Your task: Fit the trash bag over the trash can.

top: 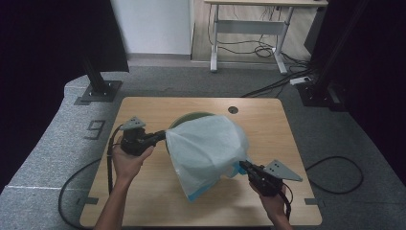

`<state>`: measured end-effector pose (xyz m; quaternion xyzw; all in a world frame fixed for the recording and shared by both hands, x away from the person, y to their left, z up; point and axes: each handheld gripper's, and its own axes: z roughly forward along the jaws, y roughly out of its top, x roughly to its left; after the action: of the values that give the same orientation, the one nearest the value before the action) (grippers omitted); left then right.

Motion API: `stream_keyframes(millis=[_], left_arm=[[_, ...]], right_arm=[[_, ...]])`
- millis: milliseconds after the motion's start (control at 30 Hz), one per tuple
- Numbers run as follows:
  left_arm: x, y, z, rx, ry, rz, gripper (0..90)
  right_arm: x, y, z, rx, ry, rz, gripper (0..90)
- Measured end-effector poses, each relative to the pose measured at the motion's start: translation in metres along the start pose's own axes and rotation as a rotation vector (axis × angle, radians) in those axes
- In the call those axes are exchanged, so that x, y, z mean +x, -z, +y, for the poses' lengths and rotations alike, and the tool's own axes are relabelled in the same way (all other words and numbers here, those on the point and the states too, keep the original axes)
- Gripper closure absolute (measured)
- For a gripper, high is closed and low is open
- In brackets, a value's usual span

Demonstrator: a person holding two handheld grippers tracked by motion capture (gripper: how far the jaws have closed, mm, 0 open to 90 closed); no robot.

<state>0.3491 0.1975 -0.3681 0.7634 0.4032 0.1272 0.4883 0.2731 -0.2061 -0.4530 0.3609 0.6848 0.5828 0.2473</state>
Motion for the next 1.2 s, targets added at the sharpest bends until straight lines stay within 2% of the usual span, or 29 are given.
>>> stream_keyframes(millis=[233,300,333,433,533,667,800,967,1033,1200], left_arm=[[-0.011,-0.017,0.01,0.019,-0.025,-0.021,85.9],[-0.011,-0.02,0.011,0.027,-0.031,-0.027,78.8],[-0.01,-0.02,0.011,0.029,-0.037,-0.038,72.4],[-0.008,-0.011,0.01,-0.004,-0.046,-0.044,59.8],[-0.006,0.006,0.008,-0.04,-0.063,-0.017,55.5],[-0.005,0.024,0.01,-0.066,-0.059,-0.045,51.9],[-0.02,0.025,0.013,-0.047,-0.101,-0.077,50.3],[-0.044,0.01,0.016,0.015,-0.157,-0.129,49.0],[-0.053,0.005,0.016,0.024,-0.179,-0.149,48.8],[-0.069,-0.004,0.017,0.028,-0.196,-0.195,47.8]], right_arm=[[-0.004,0.01,0.028,-0.037,0.034,-0.027,87.9],[-0.004,0.01,0.035,-0.044,0.042,-0.031,87.9],[-0.004,0.01,0.038,-0.047,0.048,-0.034,87.9],[-0.005,0.011,0.045,-0.044,0.056,-0.048,87.9],[-0.01,0.011,0.05,-0.034,0.061,-0.061,88.0],[-0.017,0.011,0.052,-0.015,0.057,-0.072,88.0],[-0.015,0.01,0.055,-0.008,0.066,-0.07,88.0],[-0.006,0.006,0.06,-0.003,0.088,-0.041,88.0],[-0.002,0.005,0.061,-0.001,0.097,-0.031,88.0],[0.006,0.002,0.062,0.01,0.108,-0.012,88.0]])
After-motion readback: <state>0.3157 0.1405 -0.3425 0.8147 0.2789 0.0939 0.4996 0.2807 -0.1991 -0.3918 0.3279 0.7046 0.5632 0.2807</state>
